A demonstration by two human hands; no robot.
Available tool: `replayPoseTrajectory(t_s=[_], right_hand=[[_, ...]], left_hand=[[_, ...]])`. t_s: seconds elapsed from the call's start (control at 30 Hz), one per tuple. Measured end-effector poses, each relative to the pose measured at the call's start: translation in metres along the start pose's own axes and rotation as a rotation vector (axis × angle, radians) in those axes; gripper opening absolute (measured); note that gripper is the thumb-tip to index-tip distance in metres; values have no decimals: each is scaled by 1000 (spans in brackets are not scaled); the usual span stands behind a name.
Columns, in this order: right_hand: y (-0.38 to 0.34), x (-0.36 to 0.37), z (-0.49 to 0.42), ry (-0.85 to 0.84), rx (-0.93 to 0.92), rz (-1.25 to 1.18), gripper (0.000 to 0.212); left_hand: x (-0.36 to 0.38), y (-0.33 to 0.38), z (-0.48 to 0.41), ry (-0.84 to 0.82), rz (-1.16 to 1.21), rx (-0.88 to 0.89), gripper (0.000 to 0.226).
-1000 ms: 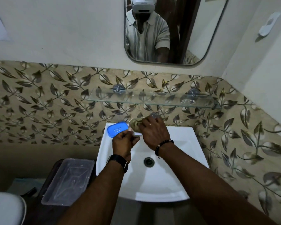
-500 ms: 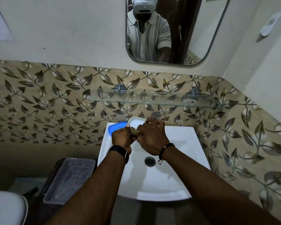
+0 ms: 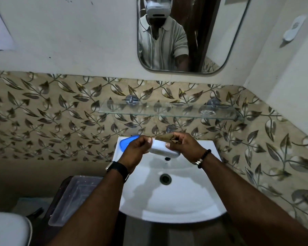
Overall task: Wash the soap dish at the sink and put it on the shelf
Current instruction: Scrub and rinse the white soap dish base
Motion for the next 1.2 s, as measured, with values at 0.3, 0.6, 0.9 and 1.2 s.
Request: replayPoseTrajectory(t_s=[0.3, 0.6, 0.9, 1.2], right_hand=[[-65, 12, 21, 396, -615, 871, 26], [-47, -5, 37, 422, -646, 997, 39], [19, -22, 35, 704, -83, -441, 20], [0, -3, 26, 623, -112, -722, 15]], left_hand=[[24, -1, -1, 10, 71, -25, 29], [18, -6, 6, 71, 256, -33, 19], [37, 8, 6, -14, 615, 47, 29], [54, 5, 17, 8, 251, 171, 35]])
Point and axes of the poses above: each hand's wrist, its own z-axis away from the middle knuckle, its own x-axis out of the palm, y = z × x, the point moved 10 cm from there along -z, towards the middle knuckle, and after that the axes turned 6 degrees about -x, right-handed, at the moved point
